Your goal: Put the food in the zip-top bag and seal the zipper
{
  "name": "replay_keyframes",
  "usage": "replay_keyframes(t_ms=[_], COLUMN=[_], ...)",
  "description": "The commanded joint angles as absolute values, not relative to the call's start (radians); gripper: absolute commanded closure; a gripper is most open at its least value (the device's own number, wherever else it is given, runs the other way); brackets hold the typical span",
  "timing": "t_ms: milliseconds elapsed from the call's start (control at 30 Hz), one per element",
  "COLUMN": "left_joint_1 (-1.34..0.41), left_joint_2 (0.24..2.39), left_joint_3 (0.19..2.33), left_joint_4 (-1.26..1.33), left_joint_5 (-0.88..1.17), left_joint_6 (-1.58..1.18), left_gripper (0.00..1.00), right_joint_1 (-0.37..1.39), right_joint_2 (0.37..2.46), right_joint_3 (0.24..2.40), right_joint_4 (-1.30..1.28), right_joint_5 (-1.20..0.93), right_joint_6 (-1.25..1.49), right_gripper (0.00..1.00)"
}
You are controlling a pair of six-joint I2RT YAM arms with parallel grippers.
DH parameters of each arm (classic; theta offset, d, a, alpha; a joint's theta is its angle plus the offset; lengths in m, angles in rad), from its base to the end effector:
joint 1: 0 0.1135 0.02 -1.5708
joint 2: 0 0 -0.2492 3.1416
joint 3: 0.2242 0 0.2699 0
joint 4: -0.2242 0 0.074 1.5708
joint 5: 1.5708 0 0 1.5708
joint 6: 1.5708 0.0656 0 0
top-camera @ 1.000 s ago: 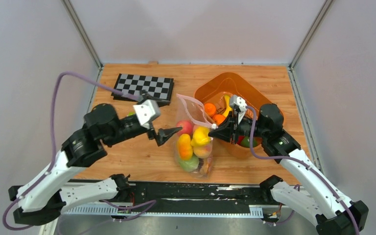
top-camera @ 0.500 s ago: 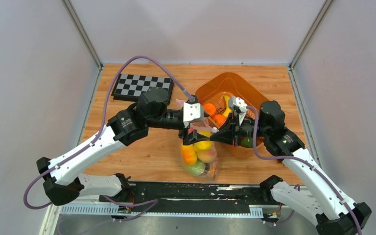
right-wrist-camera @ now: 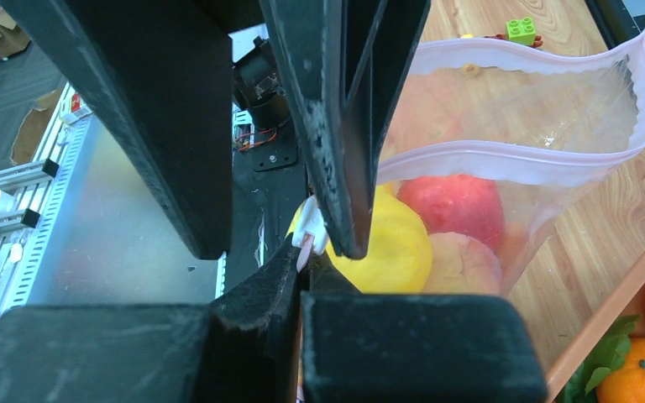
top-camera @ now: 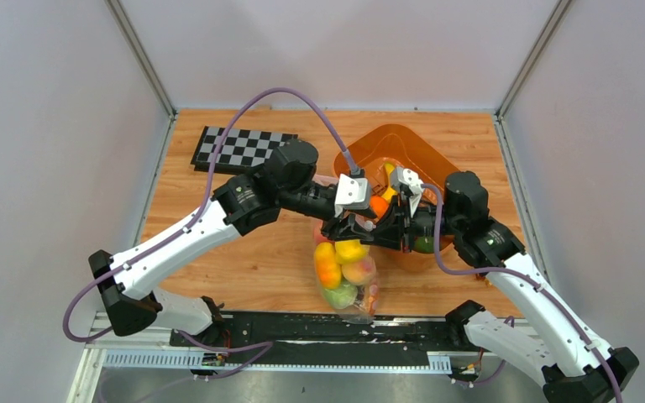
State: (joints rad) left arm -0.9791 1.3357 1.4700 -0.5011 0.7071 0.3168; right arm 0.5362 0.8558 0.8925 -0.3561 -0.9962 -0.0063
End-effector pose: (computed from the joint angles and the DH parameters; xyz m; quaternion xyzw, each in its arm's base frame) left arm 0.1489 -0.2979 0.4061 0.6230 0.4982 -0.4426 0.4096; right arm 0.1623 0.1605 0.3369 -0.4604 0.6111 0.5085 0.3951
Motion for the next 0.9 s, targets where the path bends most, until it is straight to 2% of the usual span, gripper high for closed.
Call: replay_keyframes(t_ms=[0,200,467,600,667,767,867], left_joint_1=[-0.977,-0.976,-0.971,-0.969,-0.969,-0.968,-0.965], left_joint_2=[1.324,1.33,1.337,1.333,1.33,1.328,1.323], left_joint_3=[1.469,1.475,1.486,1.487,1.487,1.495,1.495], left_joint_4=[-0.515,-0.524,-0.551,-0.574,-0.581,-0.602,-0.625], left_joint_5=[0.752,0.728,0.691,0.659,0.653,0.639,0.617], left_joint_6=[0.332,0.324,0.324,0.332,0.336,0.345,0.357], left_gripper=[0.48,0.51,0.66,0.68,0.79,0.91,0.96], right_joint_1=[0.542,0.547,0.551,0.552,0.552,0.552,0.552], right_joint_2=[0.831,0.828,0.82,0.819,0.817,0.812,0.797], right_joint_3=[0.946,0.945,0.939,0.937,0.937,0.935,0.929], right_joint_4=[-0.333,-0.331,-0.34,-0.342,-0.341,-0.341,-0.337], right_joint_5=[-1.001,-1.004,-0.99,-0.986,-0.983,-0.963,-0.943], right_joint_6=[-0.03,-0.029,-0.033,-0.036,-0.033,-0.026,-0.016], right_gripper=[1.0,1.0,1.0,1.0,1.0,1.0,1.0])
